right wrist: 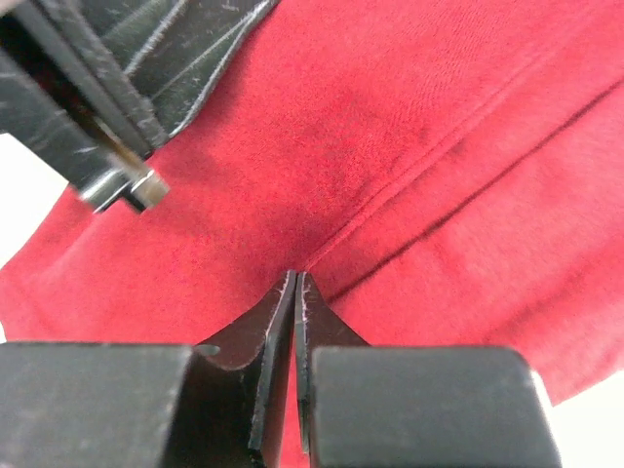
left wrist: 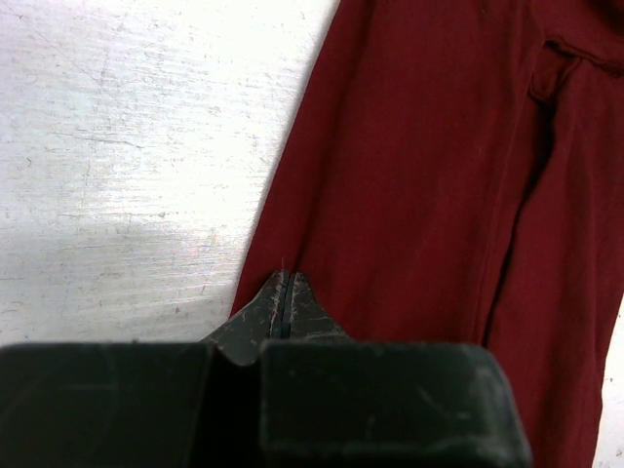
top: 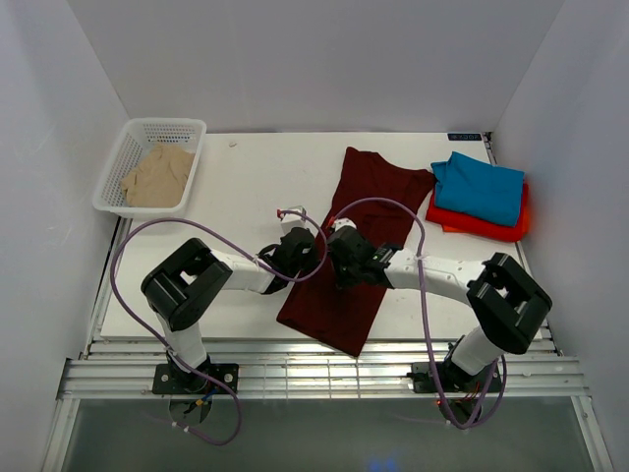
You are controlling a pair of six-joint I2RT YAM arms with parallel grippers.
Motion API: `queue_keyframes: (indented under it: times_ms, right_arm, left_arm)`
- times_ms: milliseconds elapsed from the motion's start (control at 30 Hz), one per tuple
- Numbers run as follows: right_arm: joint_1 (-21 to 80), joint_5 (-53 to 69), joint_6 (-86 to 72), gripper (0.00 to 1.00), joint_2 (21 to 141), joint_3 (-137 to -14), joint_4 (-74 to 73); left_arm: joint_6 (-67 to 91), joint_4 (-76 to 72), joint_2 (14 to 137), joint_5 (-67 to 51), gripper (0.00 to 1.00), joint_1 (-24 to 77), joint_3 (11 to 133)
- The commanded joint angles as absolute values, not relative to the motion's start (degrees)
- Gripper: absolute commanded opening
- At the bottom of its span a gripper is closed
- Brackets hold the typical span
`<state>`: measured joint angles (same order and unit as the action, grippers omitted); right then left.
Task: Fold and stack the t-shirts
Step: Fold the tshirt
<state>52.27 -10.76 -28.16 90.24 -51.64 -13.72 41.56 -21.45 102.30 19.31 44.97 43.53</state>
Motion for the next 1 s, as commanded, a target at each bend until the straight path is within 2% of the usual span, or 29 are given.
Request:
queue_keyframes:
  times_ms: [0,800,867,900,967]
  right_arm:
    - [52.8,-13.5,-29.8,0.08,86.0,-51.1,-16.8]
    - [54.0,-14.6,-34.2,0.08,78.9,-46.5,-22.5]
    - [54.1,-13.5,-34.3,0.12,79.9,-46.1,-20.6]
    - [54.1,-12.0,-34.3,0.19,80.4,-46.1,-19.8]
    - [54.3,-10.9,-34.5,0.26,81.7,-46.1,-18.6]
  left_arm:
    - [42.5,-19.8,102.0,20.3,0.0,45.1,42.0]
    - [42.2,-19.6,101.5,20.4,0.0,45.1,41.5]
    - [42.2,-19.4,101.7,20.3,0.0,45.1,41.6]
    - [42.2,-19.4,101.6,20.2,0.0,45.1,41.5]
    - [42.2,-19.4,101.6,20.2,0.0,45.1,41.4]
